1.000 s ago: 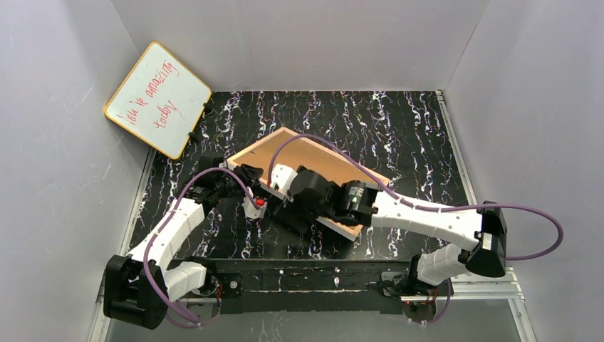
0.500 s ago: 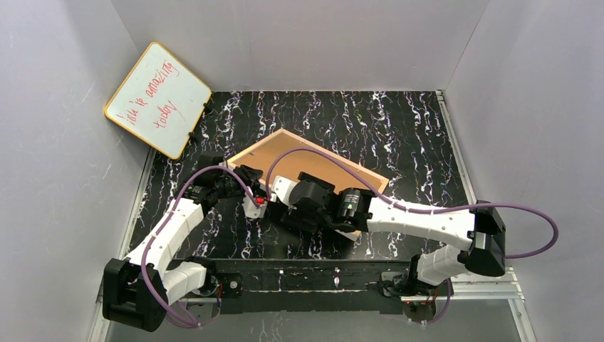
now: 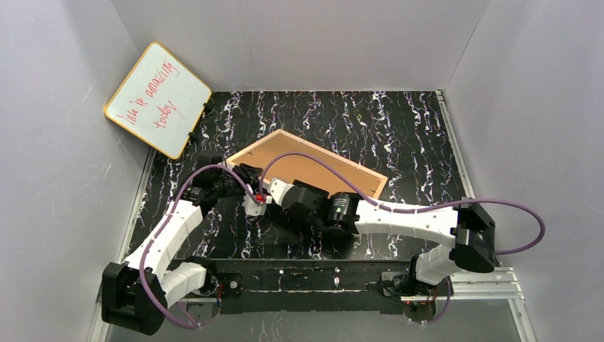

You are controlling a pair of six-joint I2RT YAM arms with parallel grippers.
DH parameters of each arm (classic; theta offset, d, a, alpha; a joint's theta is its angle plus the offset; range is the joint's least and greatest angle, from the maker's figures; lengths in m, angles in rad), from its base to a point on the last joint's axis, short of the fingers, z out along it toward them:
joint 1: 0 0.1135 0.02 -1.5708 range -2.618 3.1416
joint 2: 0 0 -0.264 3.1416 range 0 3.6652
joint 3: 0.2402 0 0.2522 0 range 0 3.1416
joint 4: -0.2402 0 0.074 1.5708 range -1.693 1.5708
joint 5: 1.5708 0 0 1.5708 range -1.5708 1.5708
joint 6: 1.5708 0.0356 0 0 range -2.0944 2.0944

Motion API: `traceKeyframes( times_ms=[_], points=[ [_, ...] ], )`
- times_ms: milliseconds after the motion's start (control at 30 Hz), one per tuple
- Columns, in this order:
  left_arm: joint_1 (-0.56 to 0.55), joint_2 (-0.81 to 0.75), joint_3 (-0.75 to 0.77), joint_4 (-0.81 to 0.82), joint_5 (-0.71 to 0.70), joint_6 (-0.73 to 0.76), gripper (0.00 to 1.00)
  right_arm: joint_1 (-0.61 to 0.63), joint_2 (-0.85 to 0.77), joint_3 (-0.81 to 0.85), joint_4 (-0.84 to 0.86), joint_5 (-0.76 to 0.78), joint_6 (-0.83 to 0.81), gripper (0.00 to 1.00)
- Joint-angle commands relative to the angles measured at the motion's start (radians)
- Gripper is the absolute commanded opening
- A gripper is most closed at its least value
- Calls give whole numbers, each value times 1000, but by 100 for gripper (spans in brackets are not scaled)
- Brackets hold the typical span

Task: Put the photo into the frame

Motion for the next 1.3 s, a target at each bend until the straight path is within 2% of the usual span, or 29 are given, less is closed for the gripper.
traceKeyframes(
  times_ms=[0, 100, 133, 167, 233, 267, 367, 467, 567, 633, 800, 867, 900, 1033, 1133, 1267],
  points=[
    [2, -46, 44, 41, 32, -20, 25, 7, -4, 3, 46, 56, -13, 49],
    [1, -53, 43, 54, 36, -29, 25, 7, -10, -3, 62, 64, -31, 33],
    [1, -54, 43, 56, 38, -29, 29, 7, -7, 2, 57, 73, -32, 29],
    [1, -54, 42, 56, 38, -26, 40, 7, -4, 11, 51, 85, -30, 26],
    [1, -64, 34, 75, 43, -18, 89, 6, -1, 37, 40, 104, -14, 22],
    [1, -72, 25, 92, 42, -18, 97, 6, -1, 51, 37, 107, -6, 22],
    [2, -105, 11, 150, 31, -41, 98, 5, -4, 93, 37, 131, 24, 22],
    [2, -139, 40, 190, -6, -140, 98, -1, 1, 155, 24, 135, 51, 21],
    [5, -151, 83, 322, -100, -397, 98, -34, 21, 274, -19, 104, 88, 19],
    [25, -140, 140, 347, -166, -562, 98, -87, 42, 367, -61, 47, 132, 19],
    [145, -76, 333, 178, -136, -839, 98, -247, 98, 584, -142, -164, 235, 15],
    [151, -11, 446, 14, -146, -900, 98, -313, 125, 667, -167, -237, 283, 14],
    [151, 31, 509, -48, -170, -977, 98, -343, 138, 702, -176, -268, 318, 14],
    [168, 183, 718, -235, -250, -1201, 98, -478, 203, 833, -238, -430, 458, 13],
    [186, 223, 753, -276, -245, -1285, 98, -595, 236, 885, -259, -576, 567, 13],
    [191, 241, 724, -311, -208, -1337, 98, -765, 304, 1015, -304, -790, 696, 13]
  ],
)
